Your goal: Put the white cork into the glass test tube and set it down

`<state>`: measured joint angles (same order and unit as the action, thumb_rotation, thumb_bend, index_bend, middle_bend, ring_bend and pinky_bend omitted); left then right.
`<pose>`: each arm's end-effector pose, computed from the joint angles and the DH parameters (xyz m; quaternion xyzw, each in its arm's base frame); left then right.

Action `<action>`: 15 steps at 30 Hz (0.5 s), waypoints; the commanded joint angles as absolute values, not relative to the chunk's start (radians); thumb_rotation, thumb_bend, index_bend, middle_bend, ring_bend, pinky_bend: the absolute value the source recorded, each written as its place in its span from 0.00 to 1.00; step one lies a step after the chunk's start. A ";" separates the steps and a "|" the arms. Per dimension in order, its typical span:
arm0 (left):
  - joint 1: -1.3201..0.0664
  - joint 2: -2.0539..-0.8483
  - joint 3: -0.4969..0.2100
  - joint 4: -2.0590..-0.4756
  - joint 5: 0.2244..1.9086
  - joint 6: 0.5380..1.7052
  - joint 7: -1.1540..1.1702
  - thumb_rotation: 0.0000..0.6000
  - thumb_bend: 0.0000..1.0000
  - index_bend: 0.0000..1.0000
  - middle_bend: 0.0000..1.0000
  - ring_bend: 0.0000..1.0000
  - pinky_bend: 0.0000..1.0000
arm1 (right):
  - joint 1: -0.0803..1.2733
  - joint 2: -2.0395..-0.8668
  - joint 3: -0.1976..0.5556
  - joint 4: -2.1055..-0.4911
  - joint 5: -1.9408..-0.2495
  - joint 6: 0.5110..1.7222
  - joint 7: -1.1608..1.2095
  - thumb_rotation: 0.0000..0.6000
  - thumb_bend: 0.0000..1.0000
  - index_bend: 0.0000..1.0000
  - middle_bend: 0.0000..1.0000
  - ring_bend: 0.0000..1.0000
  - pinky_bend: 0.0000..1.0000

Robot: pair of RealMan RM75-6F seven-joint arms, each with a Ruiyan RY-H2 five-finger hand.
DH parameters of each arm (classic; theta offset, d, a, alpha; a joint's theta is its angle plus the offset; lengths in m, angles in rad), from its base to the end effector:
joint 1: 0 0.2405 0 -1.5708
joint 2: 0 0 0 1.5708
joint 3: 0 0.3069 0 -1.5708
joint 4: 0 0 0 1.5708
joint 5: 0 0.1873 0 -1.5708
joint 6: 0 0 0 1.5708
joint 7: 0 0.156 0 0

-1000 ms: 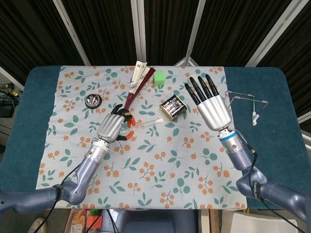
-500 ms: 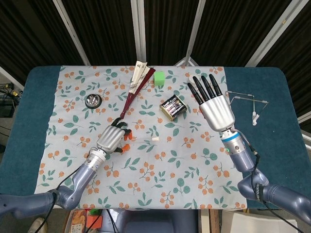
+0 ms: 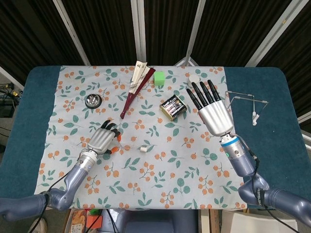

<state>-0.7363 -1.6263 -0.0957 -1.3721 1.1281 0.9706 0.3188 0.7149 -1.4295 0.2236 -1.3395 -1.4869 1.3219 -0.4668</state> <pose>-0.2027 0.3734 -0.0290 -0.7586 -0.3770 -0.3398 0.4086 -0.1685 -0.4044 0.1165 0.6981 -0.0624 0.4425 0.5594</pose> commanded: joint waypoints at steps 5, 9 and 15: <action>-0.711 -1.565 -0.124 -1.474 1.064 0.989 0.344 1.00 0.34 0.29 0.20 0.06 0.00 | 0.692 -1.417 0.217 -1.379 -1.477 1.329 -0.476 1.00 0.43 0.00 0.01 0.00 0.00; -0.651 -1.500 -0.148 -1.591 1.059 1.081 0.297 1.00 0.30 0.26 0.17 0.05 0.00 | 0.631 -1.389 0.202 -1.462 -1.434 1.353 -0.465 1.00 0.43 0.00 0.01 0.00 0.00; -0.575 -1.426 -0.129 -1.668 1.125 1.197 0.268 1.00 0.20 0.20 0.11 0.02 0.00 | 0.546 -1.330 0.192 -1.602 -1.319 1.350 -0.427 1.00 0.31 0.00 0.00 0.00 0.00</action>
